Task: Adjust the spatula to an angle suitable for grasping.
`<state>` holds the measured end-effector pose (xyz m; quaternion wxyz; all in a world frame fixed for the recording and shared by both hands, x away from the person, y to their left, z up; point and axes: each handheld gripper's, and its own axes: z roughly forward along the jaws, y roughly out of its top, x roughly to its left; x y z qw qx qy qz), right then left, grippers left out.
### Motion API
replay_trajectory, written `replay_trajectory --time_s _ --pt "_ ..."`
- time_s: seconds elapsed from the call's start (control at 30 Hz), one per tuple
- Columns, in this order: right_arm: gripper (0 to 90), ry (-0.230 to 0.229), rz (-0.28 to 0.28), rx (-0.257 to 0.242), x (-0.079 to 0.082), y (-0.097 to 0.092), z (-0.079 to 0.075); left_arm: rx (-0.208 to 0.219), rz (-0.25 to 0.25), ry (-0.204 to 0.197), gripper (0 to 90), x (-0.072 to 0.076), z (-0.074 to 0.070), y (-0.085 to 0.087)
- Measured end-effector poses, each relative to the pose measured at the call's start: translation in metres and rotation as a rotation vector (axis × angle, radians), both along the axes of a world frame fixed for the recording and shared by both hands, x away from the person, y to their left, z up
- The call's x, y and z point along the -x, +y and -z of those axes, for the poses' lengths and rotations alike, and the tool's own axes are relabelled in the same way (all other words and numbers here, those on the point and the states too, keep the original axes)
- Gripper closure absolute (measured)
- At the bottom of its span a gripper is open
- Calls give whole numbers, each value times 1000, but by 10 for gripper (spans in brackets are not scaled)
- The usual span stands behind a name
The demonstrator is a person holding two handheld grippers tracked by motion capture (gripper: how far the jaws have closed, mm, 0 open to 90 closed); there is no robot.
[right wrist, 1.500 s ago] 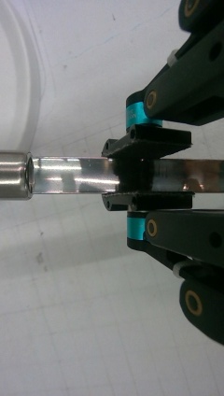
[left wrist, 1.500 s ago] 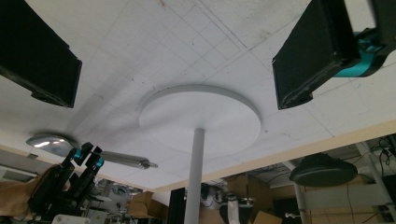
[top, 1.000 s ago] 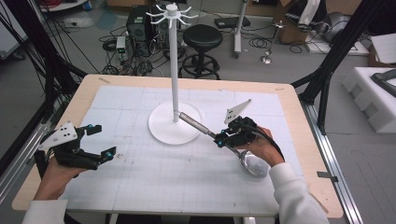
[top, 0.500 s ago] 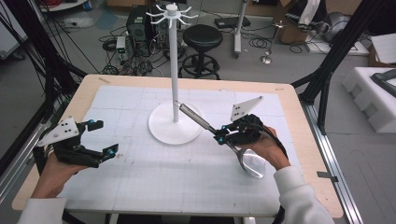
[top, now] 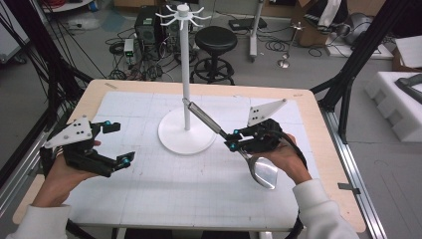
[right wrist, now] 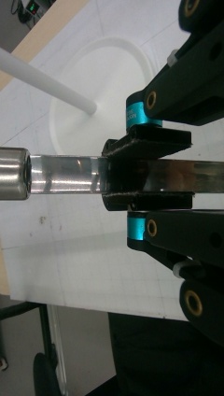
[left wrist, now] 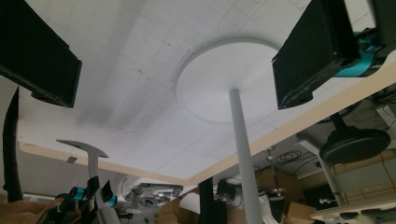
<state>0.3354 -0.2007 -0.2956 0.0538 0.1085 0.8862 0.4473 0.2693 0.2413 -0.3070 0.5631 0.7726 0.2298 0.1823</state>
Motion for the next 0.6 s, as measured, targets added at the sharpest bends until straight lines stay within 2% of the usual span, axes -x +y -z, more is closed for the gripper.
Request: replay_trajectory --time_s 0.1,0.17,0.37,0.47,0.6 --pt "744 4 1 -5 1 2 -2 -15 19 11 17 -3 -5 -7" --pt "744 -17 6 -19 1 4 -4 -26 36 20 17 -5 -10 -17" --pt "744 -12 26 -57 2 8 -6 -61 60 20 17 -10 -17 -34" --pt "744 -9 21 -75 3 12 -7 -53 75 26 17 -12 -19 -44" --pt "744 -8 18 -68 3 18 -6 -38 103 25 17 -15 -23 -58"
